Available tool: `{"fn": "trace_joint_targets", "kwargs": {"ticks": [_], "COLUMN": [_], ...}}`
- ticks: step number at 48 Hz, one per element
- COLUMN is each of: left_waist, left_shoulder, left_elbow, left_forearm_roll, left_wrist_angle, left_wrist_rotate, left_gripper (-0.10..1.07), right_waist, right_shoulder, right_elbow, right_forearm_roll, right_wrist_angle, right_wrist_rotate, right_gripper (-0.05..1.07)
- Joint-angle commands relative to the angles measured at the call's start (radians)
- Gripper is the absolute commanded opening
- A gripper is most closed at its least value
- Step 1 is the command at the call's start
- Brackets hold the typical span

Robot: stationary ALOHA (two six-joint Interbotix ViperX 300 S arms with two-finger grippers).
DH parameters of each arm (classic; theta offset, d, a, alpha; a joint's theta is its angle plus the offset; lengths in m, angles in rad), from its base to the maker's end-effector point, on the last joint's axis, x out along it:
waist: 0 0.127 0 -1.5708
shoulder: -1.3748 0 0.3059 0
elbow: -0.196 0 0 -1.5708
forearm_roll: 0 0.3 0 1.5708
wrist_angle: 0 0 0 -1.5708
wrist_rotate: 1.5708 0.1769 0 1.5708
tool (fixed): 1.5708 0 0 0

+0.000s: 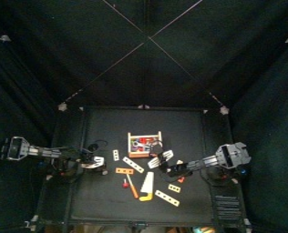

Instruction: Grab nail

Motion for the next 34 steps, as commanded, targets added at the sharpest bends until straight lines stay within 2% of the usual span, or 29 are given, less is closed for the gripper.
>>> {"fn": "trace_joint_targets", "kwargs": {"ticks": [1,9,25,30,34], "left_waist": [-0.003,-0.012,-0.032,-0.032,-0.034], "left_shoulder": [0.02,0.066,0.163,0.164,0.166], "left_elbow": [-0.02,-0.011,-0.008,-0.008,-0.005], "left_forearm_roll": [0.0,0.0,0.003,0.009,0.018], "left_wrist_angle": [-0.043,-0.084,-0.112,-0.114,-0.112], "left_wrist_rotate": [-0.034,-0.094,-0.097,-0.092,-0.092], "left_gripper": [0.92,0.91,0.89,0.83,0.74], "right_waist": [0.003,0.003,0.006,0.006,0.006], "right_shoulder": [-0.011,-0.011,-0.017,-0.017,-0.017], "right_elbow": [-0.002,0.0,0.0,0.0,-0.002], "right_forearm_roll": [0.0,-0.002,0.0,-0.002,0.0], "right_wrist_angle": [-0.003,-0.003,0.0,0.002,0.002], "right_wrist_rotate": [0.005,0.003,0.003,0.003,0.003], "right_gripper": [0.88,0.88,0.88,0.88,0.88]}}
